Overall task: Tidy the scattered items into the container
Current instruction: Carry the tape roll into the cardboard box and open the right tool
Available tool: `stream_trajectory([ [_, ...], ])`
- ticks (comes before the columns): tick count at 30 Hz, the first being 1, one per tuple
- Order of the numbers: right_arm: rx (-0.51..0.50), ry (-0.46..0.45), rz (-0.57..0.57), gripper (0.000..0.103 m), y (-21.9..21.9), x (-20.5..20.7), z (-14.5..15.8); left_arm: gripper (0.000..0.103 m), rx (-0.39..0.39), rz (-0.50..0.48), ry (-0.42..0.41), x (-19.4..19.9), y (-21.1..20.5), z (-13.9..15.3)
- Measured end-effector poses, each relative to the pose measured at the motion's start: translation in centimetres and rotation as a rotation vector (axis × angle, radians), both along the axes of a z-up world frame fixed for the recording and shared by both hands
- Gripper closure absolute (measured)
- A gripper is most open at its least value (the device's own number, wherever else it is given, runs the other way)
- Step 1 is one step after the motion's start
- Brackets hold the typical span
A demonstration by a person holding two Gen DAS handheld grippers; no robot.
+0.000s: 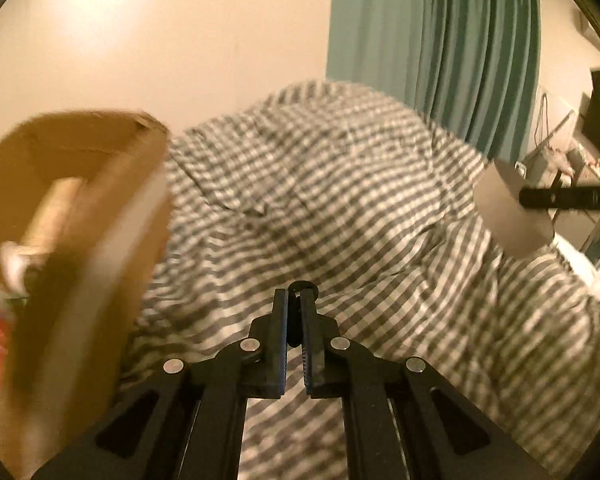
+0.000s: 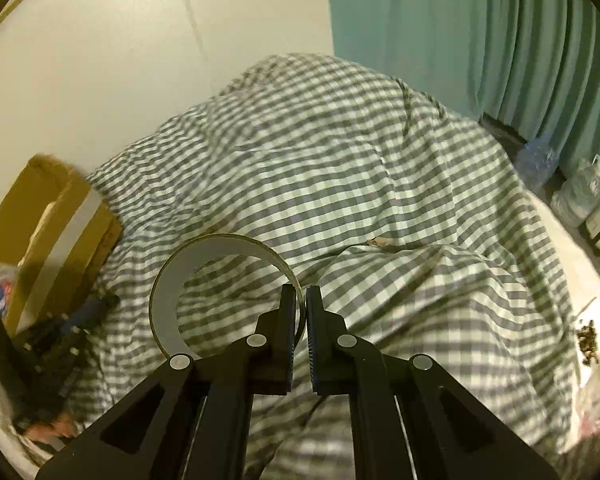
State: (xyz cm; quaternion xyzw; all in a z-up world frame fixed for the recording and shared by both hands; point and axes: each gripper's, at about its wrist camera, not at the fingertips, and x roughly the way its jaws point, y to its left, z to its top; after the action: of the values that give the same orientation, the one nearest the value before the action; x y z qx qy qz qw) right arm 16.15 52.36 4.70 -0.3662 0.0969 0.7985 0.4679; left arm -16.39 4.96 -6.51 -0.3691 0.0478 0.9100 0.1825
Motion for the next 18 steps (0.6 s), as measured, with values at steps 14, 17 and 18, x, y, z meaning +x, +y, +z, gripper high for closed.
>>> stream_trajectory([
  [14,0.061,0.084,0.283,0.098,-16.0,-10.3,2.8,0.097,0.044,0.108,0.157,2.6,-12.1,12.8],
  [17,0.079,0.080,0.375,0.098,-18.9,-14.8,3.0,0.097,0.032,0.168,0.189,1.6,-14.8,13.4],
  [18,0.091,0.075,0.396,0.098,-19.5,-16.1,3.0,0.097,0.036,0.181,0.194,1.4,-15.6,13.4],
])
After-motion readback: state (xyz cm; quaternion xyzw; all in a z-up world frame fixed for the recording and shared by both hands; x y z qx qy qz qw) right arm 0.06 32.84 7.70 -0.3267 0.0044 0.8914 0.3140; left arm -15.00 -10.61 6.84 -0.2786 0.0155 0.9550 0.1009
